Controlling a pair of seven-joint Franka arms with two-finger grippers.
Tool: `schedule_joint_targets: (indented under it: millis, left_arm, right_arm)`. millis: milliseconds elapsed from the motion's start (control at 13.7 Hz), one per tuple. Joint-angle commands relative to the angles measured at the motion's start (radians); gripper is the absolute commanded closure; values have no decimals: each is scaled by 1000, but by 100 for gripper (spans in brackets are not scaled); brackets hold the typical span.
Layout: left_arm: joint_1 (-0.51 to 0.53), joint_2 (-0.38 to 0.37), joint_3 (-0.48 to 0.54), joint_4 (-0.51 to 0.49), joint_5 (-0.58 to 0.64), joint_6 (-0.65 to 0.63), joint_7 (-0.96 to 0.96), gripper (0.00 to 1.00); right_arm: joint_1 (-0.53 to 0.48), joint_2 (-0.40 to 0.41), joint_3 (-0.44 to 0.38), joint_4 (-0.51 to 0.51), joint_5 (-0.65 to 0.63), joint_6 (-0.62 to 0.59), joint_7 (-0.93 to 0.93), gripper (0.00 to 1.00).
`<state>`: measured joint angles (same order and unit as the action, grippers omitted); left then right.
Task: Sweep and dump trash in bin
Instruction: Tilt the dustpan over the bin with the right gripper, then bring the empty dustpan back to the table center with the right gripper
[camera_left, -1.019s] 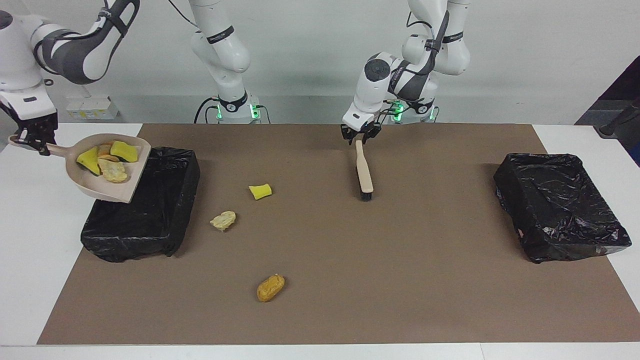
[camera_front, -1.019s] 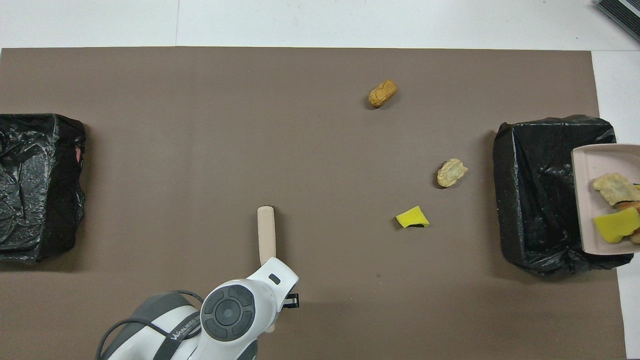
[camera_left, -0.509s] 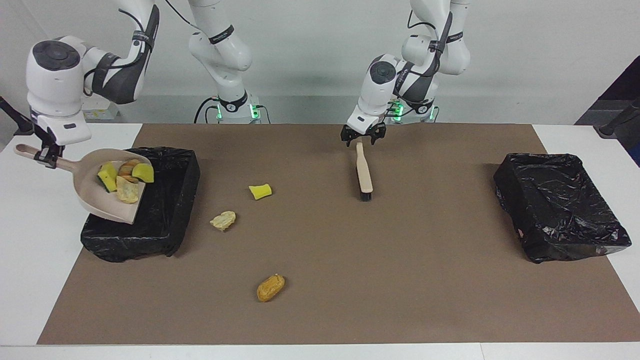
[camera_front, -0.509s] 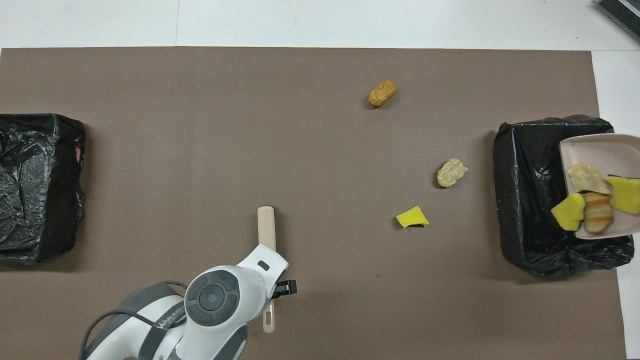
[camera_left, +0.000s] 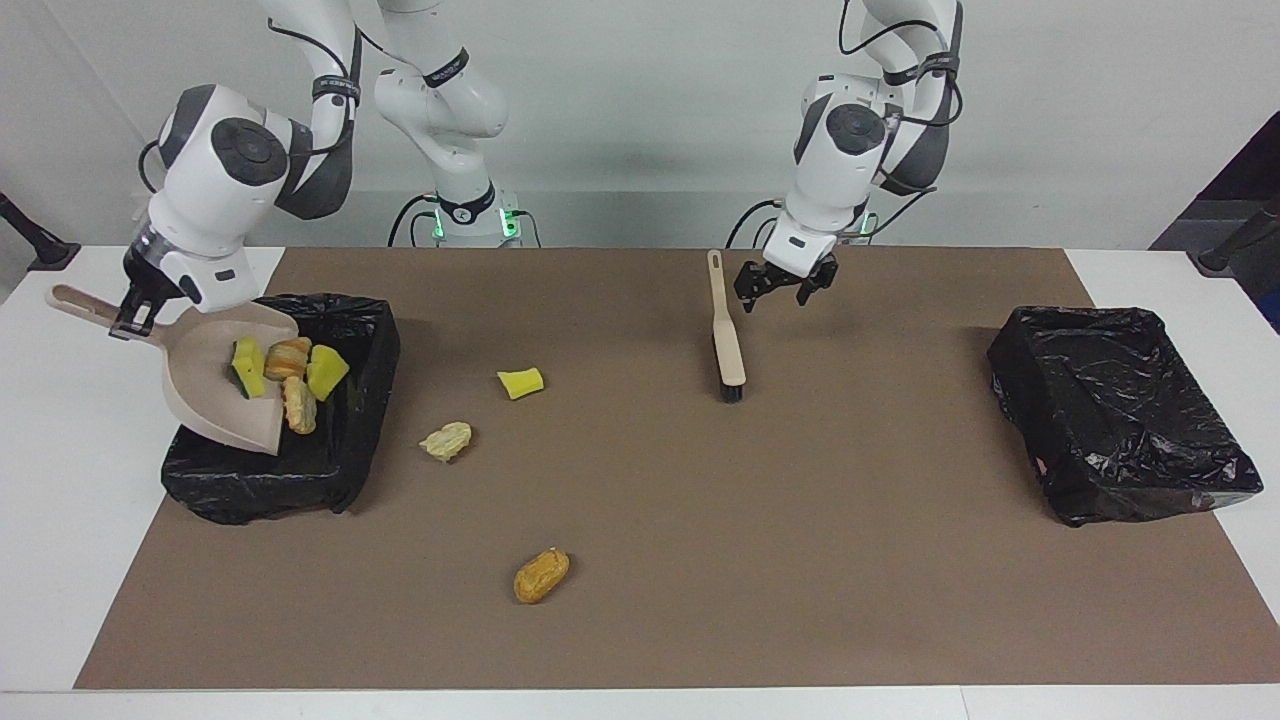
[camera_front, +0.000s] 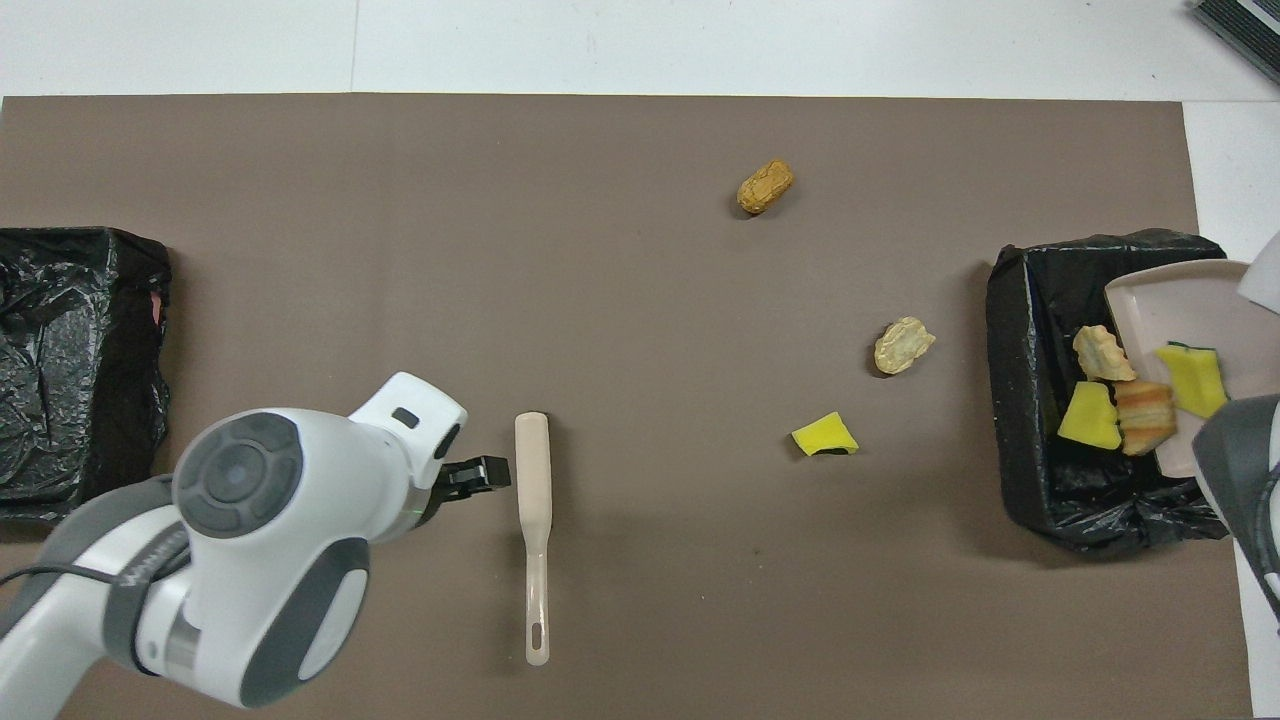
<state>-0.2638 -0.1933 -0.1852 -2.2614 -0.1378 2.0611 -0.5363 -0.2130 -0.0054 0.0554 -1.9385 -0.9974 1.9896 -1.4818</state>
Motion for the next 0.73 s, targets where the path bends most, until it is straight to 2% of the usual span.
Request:
schedule_joint_targets:
  millis: [0,146,364,655]
  left_arm:
    - [107,-8,-8,55,49,-80,90,0]
    - [181,-6,-8,100,67,-155,185,0]
    - [267,-6,-8,181,78,-261,318,0]
    - [330,15,-8,305,124,-380,338,0]
  right_arm:
    - [55,-33,-3,-17,-116,-69,34,100]
    - [99,-42,0,-10,-223,-124,20,100]
    - [121,-56,15,29,-240,-193,-41,100]
    - [162,-80,21,114,-218,-271,-86,100]
